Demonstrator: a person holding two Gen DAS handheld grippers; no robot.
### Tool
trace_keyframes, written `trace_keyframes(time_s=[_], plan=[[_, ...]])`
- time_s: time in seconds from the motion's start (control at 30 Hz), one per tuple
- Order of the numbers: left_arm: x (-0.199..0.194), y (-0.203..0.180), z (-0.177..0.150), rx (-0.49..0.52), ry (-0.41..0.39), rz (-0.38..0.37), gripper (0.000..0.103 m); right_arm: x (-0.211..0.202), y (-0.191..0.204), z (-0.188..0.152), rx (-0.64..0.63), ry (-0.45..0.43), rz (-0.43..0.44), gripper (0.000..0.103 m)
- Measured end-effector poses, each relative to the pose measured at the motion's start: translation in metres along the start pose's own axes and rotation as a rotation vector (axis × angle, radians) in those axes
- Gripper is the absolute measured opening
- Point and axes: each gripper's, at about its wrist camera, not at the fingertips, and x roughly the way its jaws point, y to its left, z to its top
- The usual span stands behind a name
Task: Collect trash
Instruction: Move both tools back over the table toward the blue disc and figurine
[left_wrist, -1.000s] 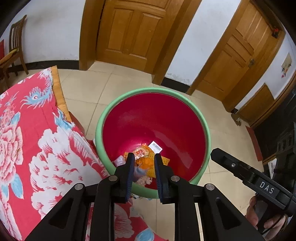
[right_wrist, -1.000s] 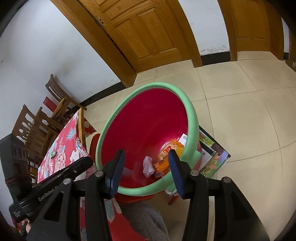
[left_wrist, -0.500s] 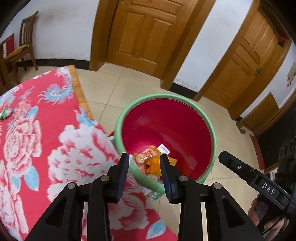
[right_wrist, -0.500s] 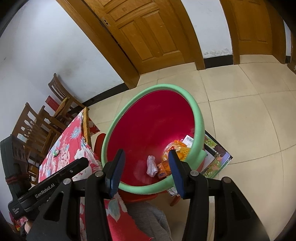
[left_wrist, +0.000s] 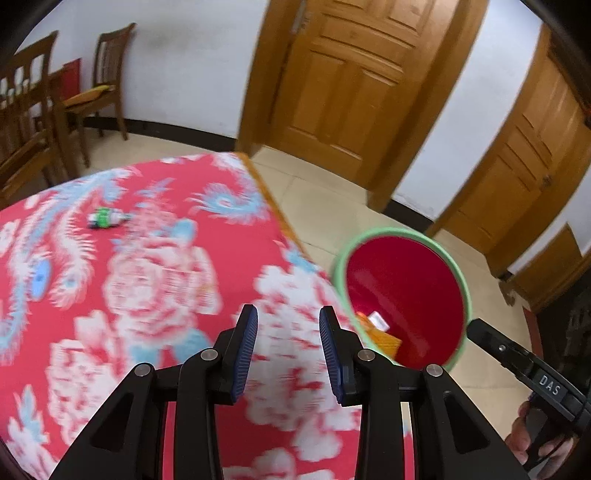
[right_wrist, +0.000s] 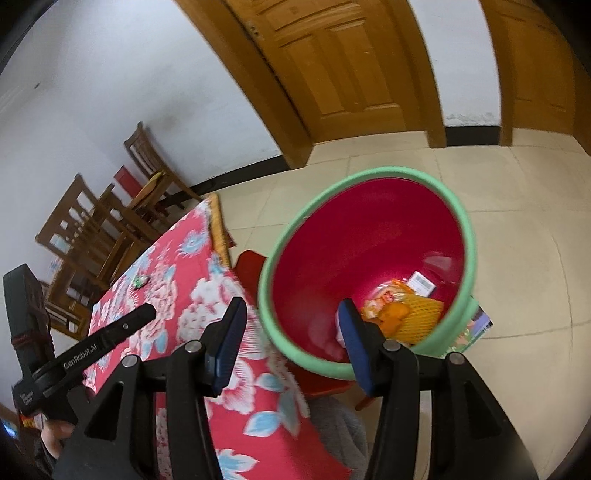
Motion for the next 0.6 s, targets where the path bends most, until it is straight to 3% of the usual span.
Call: trace_keyframes(time_s=[0.6], plan=[[-0.035, 0.122, 0.016, -0.13, -0.06, 0.206, 0.035, 0.042, 0.104, 0.001, -0.185, 0.072, 0.095, 0.054]])
